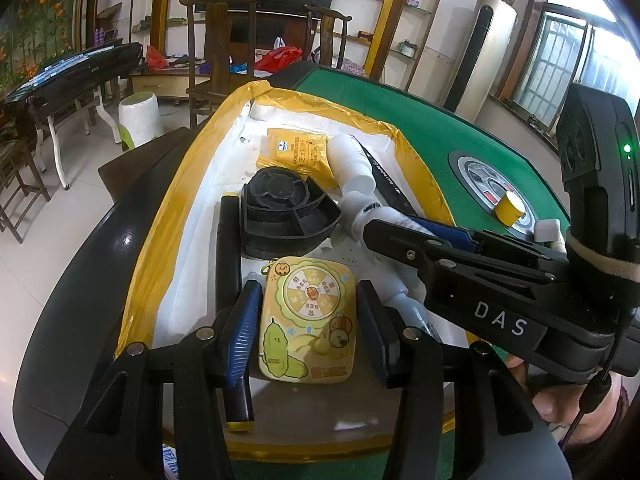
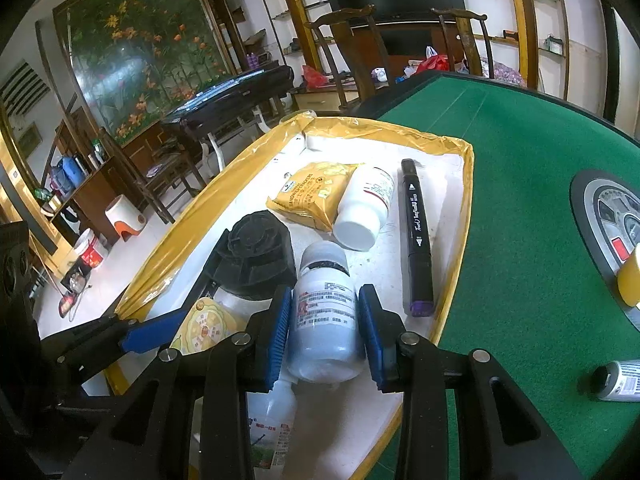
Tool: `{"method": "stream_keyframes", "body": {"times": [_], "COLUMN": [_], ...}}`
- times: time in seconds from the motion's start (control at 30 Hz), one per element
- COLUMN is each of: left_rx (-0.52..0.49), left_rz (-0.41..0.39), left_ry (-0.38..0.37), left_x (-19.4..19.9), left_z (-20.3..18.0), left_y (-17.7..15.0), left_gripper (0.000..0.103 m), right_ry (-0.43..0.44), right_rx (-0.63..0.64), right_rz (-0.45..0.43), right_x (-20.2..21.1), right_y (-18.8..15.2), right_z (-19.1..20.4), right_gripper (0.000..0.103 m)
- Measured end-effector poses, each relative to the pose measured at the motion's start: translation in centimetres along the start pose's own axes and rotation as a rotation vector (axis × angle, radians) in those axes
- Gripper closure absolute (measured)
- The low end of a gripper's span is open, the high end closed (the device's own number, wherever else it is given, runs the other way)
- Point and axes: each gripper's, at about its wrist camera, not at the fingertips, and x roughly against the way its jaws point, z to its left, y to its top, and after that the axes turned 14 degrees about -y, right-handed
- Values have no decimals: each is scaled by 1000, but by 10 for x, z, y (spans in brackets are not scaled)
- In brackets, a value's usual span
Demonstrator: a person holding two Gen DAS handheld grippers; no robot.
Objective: Organize rigid objects
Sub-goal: 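Lower the keychain tag and white bottle into the tray with both grippers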
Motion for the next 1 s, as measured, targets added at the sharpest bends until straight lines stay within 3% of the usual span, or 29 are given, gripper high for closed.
{"method": "stream_keyframes", "body": {"times": [0.6, 1.0], "left_rx": [-34, -46], "left_rz": [-24, -38], "left_ry": [-23, -28], "left_x": [6, 8], "left_z": [-6, -8], "left_y": [-2, -3], "left_gripper": [55, 54], "right_ry": [26, 45], "right_rx": [-94, -160], "right_rz": [-23, -98], "right_x": [13, 46], "right_y": [0, 3], "right_z": [-21, -50], "right_gripper": [71, 71]}}
